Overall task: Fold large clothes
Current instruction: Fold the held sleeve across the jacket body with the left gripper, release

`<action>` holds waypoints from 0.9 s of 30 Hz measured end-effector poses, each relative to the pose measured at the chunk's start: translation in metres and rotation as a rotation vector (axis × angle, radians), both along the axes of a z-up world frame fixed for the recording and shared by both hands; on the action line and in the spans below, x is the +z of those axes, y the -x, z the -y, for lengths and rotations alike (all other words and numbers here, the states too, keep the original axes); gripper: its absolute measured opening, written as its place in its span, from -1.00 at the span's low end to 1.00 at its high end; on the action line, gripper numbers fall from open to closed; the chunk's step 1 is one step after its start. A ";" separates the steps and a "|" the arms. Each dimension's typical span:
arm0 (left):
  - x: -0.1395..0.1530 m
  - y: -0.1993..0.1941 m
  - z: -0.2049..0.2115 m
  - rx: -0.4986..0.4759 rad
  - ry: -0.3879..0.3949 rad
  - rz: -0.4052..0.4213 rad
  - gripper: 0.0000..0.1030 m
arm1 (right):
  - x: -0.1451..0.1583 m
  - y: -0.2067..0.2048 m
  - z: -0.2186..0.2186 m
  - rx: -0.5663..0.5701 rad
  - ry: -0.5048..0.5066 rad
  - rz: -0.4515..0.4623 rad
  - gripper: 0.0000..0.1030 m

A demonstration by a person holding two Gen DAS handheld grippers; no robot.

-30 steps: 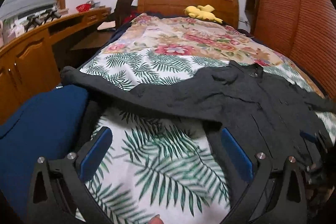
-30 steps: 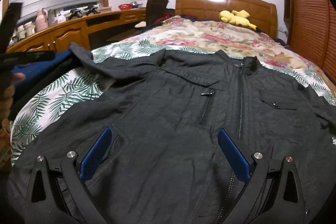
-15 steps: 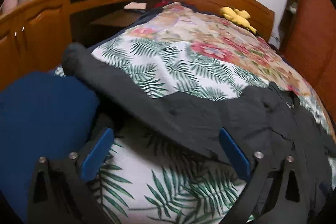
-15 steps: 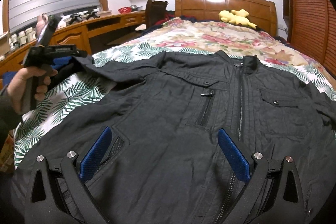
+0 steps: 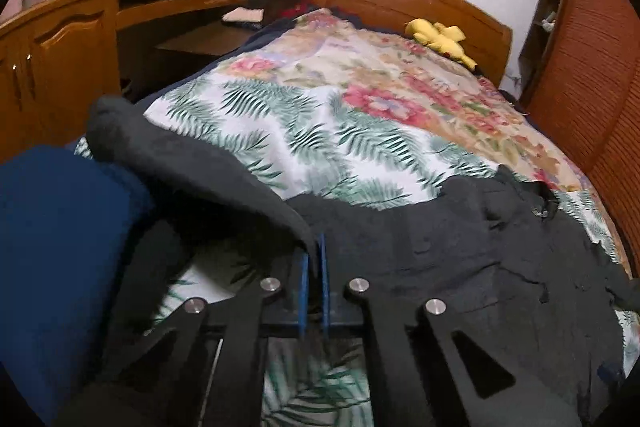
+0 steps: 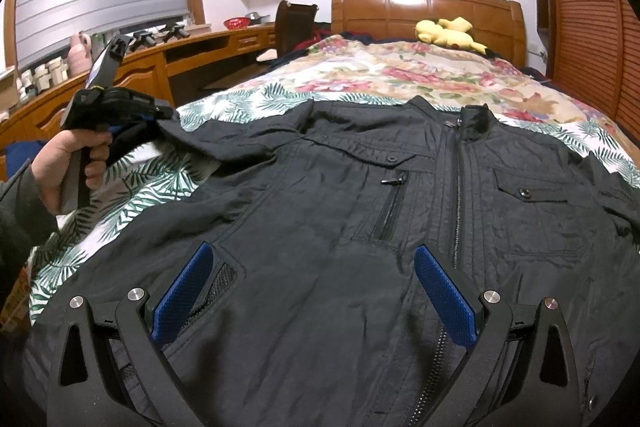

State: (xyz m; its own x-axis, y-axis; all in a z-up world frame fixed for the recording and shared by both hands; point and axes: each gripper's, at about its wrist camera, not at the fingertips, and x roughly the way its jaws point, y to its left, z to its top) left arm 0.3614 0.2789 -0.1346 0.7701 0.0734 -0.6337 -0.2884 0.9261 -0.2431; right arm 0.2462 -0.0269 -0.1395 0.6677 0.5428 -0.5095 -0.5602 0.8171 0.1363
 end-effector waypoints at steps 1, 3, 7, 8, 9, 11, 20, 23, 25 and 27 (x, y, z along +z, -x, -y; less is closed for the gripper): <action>0.008 0.000 0.007 -0.012 -0.006 0.012 -1.00 | 0.000 0.000 0.002 -0.003 -0.006 0.001 0.99; 0.026 0.001 0.025 -0.048 -0.035 0.031 -1.00 | 0.001 0.001 0.005 -0.007 -0.019 0.000 0.99; 0.062 0.006 0.075 -0.144 -0.097 0.065 -1.00 | 0.004 0.000 0.016 -0.009 -0.046 -0.019 0.99; 0.068 0.007 0.084 -0.164 -0.099 0.069 -1.00 | 0.005 0.000 0.018 -0.010 -0.049 -0.020 0.99; 0.075 0.009 0.099 -0.194 -0.104 0.074 -1.00 | 0.008 0.001 0.023 -0.013 -0.051 -0.018 0.99; 0.090 0.015 0.135 -0.265 -0.128 0.086 -1.00 | 0.014 0.006 0.036 -0.028 -0.052 0.005 0.99; 0.109 0.042 0.237 -0.416 -0.222 0.074 -1.00 | 0.022 0.006 0.094 -0.166 -0.024 0.058 0.99; 0.098 0.049 0.241 -0.408 -0.233 0.043 -0.99 | 0.017 0.005 0.095 -0.166 -0.011 0.047 0.99; 0.088 0.054 0.236 -0.409 -0.203 0.010 -0.99 | 0.014 0.004 0.096 -0.164 -0.003 0.041 0.99; 0.079 0.059 0.236 -0.408 -0.195 -0.008 -0.98 | 0.011 0.003 0.093 -0.162 0.011 0.035 0.99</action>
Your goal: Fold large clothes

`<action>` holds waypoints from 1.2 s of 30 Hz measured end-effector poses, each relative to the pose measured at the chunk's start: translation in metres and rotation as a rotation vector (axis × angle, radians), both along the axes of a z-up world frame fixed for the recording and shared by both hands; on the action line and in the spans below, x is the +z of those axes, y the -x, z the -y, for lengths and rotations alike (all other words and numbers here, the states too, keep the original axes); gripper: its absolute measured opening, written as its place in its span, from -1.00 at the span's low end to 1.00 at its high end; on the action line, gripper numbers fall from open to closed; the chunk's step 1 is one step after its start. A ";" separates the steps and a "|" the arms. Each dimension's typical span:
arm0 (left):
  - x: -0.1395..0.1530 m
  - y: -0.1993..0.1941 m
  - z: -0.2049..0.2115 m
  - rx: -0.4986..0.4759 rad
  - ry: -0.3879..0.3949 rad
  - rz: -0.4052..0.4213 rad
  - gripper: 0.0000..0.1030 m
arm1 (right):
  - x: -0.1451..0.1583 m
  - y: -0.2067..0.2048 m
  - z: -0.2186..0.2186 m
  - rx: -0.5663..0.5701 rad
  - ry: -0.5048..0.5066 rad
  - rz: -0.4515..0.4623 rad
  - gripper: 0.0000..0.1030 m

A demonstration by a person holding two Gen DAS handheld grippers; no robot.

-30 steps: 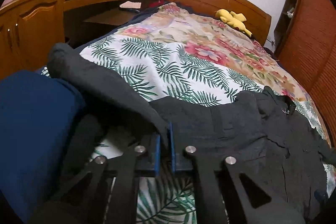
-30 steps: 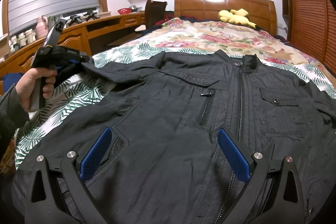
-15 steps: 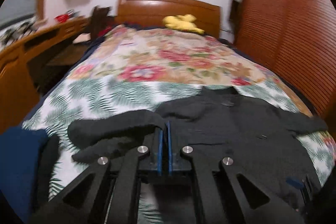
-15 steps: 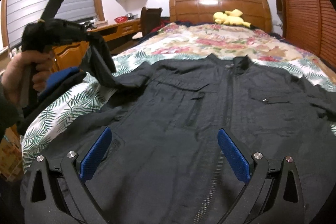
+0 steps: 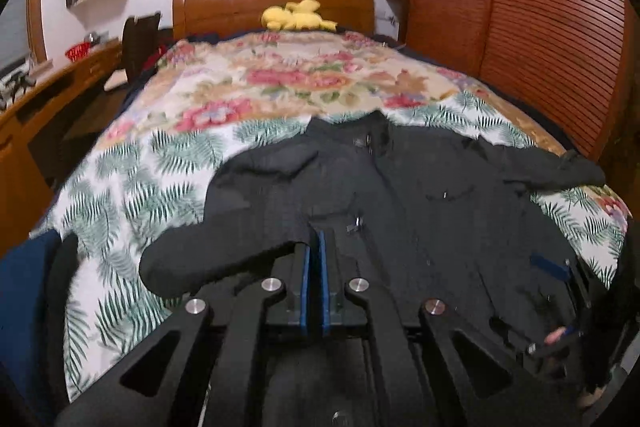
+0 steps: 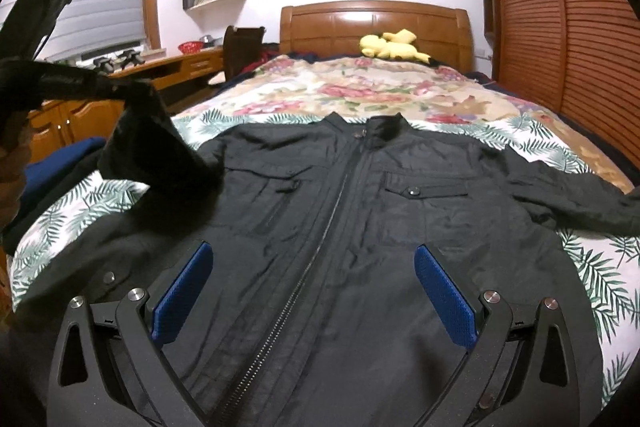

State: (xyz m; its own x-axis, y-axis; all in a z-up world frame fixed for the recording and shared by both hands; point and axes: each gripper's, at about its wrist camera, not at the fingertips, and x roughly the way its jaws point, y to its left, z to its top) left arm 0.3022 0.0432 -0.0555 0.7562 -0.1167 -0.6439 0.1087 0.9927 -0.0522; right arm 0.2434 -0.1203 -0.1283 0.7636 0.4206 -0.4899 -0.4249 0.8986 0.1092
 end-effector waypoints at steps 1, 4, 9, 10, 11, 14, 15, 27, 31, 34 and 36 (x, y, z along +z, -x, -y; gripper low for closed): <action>-0.005 0.005 -0.003 0.003 -0.002 -0.008 -0.98 | -0.002 -0.001 -0.001 0.000 0.006 -0.002 0.99; -0.017 0.018 -0.008 -0.010 0.027 -0.024 -0.95 | -0.008 -0.002 -0.008 -0.003 0.037 -0.010 0.99; -0.029 0.045 -0.017 0.005 0.037 -0.014 -0.73 | -0.012 -0.001 -0.019 -0.008 0.094 0.008 0.99; -0.031 0.050 -0.019 0.008 0.038 -0.005 -0.68 | -0.013 0.000 -0.022 -0.011 0.108 0.014 0.99; -0.032 0.053 -0.022 0.011 0.042 0.001 -0.63 | -0.014 0.001 -0.024 -0.013 0.121 0.017 0.99; -0.033 0.065 -0.035 0.036 0.066 0.012 -0.53 | -0.016 0.000 -0.026 -0.017 0.139 0.020 0.99; -0.033 0.069 -0.041 0.046 0.066 0.015 -0.52 | -0.015 -0.001 -0.027 -0.016 0.139 0.020 0.99; -0.017 0.116 -0.120 0.186 0.064 0.101 -0.42 | -0.001 -0.004 -0.046 0.046 0.180 -0.018 0.99; -0.009 0.133 -0.141 0.228 0.049 0.137 -0.40 | 0.029 -0.003 -0.075 0.139 0.155 -0.001 0.99; -0.006 0.143 -0.158 0.262 0.057 0.156 -0.40 | 0.046 -0.006 -0.108 0.222 0.162 0.013 0.98; -0.006 0.147 -0.166 0.285 0.047 0.162 -0.40 | 0.051 -0.012 -0.131 0.279 0.173 0.010 0.98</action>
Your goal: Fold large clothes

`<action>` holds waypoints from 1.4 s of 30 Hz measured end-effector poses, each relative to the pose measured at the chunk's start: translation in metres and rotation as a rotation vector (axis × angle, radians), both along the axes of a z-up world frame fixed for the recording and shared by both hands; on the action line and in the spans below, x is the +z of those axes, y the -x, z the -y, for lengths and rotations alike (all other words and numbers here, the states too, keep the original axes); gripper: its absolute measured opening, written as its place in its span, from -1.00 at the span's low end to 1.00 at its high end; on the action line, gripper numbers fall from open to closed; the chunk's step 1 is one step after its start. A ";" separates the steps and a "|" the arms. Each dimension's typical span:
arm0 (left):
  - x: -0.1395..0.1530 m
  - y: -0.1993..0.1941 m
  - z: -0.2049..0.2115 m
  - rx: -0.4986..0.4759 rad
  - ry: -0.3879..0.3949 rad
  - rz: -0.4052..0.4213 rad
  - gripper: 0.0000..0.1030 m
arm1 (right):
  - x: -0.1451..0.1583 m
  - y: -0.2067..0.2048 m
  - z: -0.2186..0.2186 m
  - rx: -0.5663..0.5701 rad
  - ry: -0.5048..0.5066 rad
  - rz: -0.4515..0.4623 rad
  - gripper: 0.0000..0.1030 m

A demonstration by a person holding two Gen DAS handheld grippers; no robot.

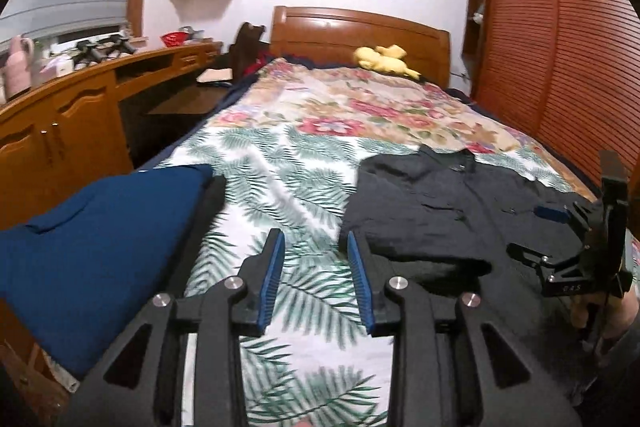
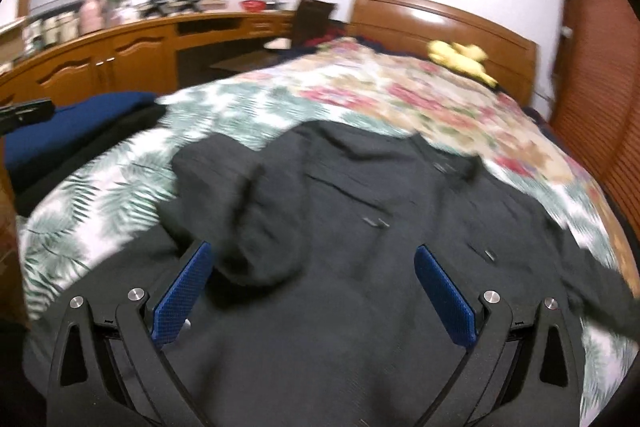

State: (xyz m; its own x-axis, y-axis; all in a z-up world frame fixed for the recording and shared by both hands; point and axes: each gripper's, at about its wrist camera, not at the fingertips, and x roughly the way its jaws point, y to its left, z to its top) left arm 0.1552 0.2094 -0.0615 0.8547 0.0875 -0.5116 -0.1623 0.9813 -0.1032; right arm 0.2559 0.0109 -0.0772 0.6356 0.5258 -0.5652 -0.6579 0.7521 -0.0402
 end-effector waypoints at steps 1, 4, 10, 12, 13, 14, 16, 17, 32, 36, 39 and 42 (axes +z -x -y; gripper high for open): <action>0.000 0.002 -0.006 0.019 -0.009 0.002 -0.40 | 0.001 -0.005 -0.013 0.028 0.010 -0.011 0.95; -0.003 0.004 -0.016 0.050 -0.014 0.000 -0.40 | 0.001 -0.018 -0.043 0.078 0.024 -0.051 0.92; -0.006 0.005 -0.030 0.089 -0.006 0.001 -0.40 | -0.003 -0.041 -0.102 0.149 0.047 -0.135 0.86; -0.007 0.004 -0.032 0.100 -0.005 0.001 -0.40 | -0.009 -0.047 -0.116 0.168 0.066 -0.162 0.85; -0.008 0.004 -0.034 0.107 -0.003 0.001 -0.40 | -0.014 -0.049 -0.123 0.174 0.081 -0.176 0.84; -0.009 0.004 -0.035 0.116 -0.001 0.003 -0.40 | -0.020 -0.051 -0.130 0.182 0.101 -0.196 0.84; -0.010 0.004 -0.038 0.134 0.000 0.001 -0.40 | -0.033 -0.055 -0.140 0.193 0.143 -0.225 0.83; -0.010 0.004 -0.039 0.137 0.002 0.002 -0.40 | -0.040 -0.056 -0.144 0.191 0.171 -0.231 0.83; -0.008 0.006 -0.029 0.182 -0.039 0.002 -0.40 | -0.055 -0.057 -0.128 0.211 0.222 -0.237 -0.67; -0.011 0.004 -0.026 0.213 -0.055 0.000 -0.40 | -0.030 -0.048 -0.118 0.204 0.169 -0.172 -0.78; -0.014 0.003 -0.025 0.220 -0.045 0.006 -0.40 | -0.008 -0.046 -0.103 0.183 0.108 -0.119 -0.80; -0.015 0.002 -0.024 0.226 -0.051 0.016 -0.40 | 0.015 -0.047 -0.082 0.156 0.037 -0.073 -0.81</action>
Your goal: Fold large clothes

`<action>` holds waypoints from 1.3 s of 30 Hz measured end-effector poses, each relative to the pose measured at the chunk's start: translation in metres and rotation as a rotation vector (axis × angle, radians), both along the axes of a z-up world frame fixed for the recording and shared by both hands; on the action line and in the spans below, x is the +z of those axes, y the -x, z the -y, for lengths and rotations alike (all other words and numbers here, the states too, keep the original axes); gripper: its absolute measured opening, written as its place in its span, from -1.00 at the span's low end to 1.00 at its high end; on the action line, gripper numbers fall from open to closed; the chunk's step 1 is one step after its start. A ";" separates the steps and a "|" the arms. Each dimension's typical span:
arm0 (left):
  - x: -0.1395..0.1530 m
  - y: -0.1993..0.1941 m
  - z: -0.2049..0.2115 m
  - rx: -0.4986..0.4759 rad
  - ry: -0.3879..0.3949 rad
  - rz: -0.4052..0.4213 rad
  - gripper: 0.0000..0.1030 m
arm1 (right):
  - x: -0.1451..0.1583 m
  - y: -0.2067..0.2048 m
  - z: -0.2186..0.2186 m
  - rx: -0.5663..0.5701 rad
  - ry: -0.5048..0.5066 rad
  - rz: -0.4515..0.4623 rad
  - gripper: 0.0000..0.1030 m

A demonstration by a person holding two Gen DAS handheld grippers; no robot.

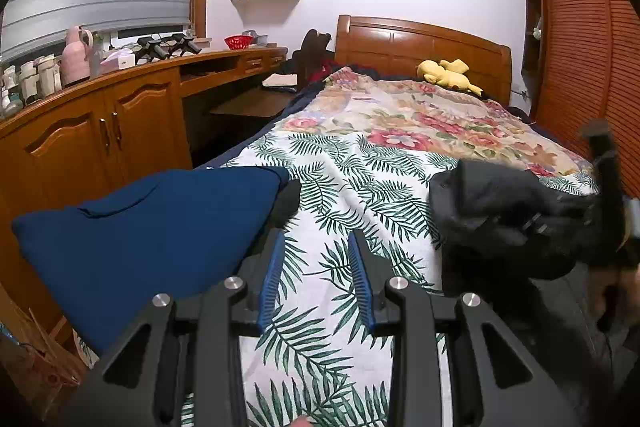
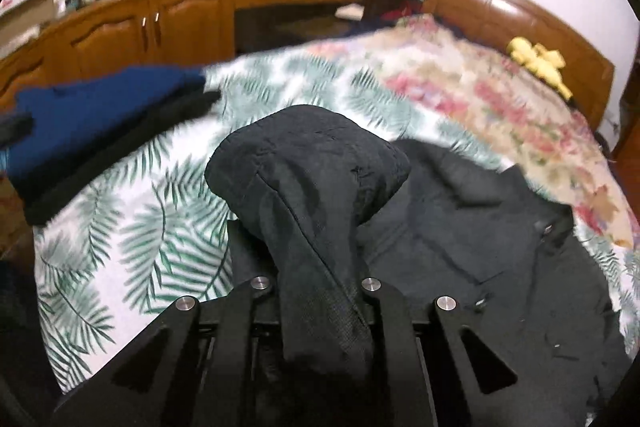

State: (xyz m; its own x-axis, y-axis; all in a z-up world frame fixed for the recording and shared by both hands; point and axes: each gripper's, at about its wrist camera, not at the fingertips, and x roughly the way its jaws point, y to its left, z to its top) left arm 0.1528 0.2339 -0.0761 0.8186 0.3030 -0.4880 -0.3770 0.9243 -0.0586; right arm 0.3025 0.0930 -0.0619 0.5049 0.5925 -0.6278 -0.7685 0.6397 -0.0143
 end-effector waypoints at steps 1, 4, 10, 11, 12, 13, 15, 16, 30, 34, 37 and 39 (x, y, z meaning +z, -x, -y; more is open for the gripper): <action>0.000 0.000 0.002 0.000 -0.005 0.004 -0.40 | 0.007 0.000 0.007 -0.010 -0.020 0.012 -0.81; 0.000 0.000 0.004 0.001 -0.006 0.009 -0.40 | 0.024 0.001 0.035 -0.049 -0.072 0.051 -0.81; 0.000 -0.002 0.014 -0.006 -0.027 0.003 -0.39 | 0.037 -0.005 0.099 -0.180 -0.128 0.098 -0.81; 0.001 -0.003 0.015 -0.008 -0.027 0.003 -0.39 | 0.036 -0.008 0.111 -0.215 -0.131 0.100 -0.81; 0.001 -0.004 0.017 -0.009 -0.026 0.003 -0.39 | 0.033 -0.010 0.120 -0.247 -0.130 0.100 -0.81; 0.002 -0.005 0.019 -0.013 -0.025 0.002 -0.39 | 0.029 -0.012 0.133 -0.287 -0.124 0.097 -0.81; 0.004 -0.007 0.022 -0.023 -0.019 0.005 -0.39 | 0.016 -0.017 0.153 -0.364 -0.106 0.080 -0.81; 0.005 -0.008 0.024 -0.032 -0.014 0.009 -0.39 | 0.008 -0.021 0.161 -0.397 -0.085 0.064 -0.81; 0.010 -0.020 0.055 -0.150 0.028 0.026 -0.37 | -0.068 -0.004 0.201 -0.457 0.069 -0.149 -0.43; 0.012 -0.024 0.064 -0.191 0.051 0.032 -0.33 | -0.080 0.002 0.210 -0.442 0.064 -0.212 -0.25; 0.013 -0.026 0.073 -0.217 0.064 0.044 -0.26 | -0.084 0.007 0.219 -0.452 0.074 -0.226 0.02; 0.014 -0.028 0.079 -0.230 0.065 0.046 -0.25 | -0.083 0.011 0.226 -0.445 0.066 -0.227 0.11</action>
State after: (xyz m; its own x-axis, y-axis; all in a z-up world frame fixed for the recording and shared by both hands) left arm 0.1806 0.1548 -0.0624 0.8843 0.0753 -0.4607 -0.1528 0.9793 -0.1331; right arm 0.2918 -0.1326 -0.1447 0.5458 0.3056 -0.7802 -0.4094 0.9097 0.0700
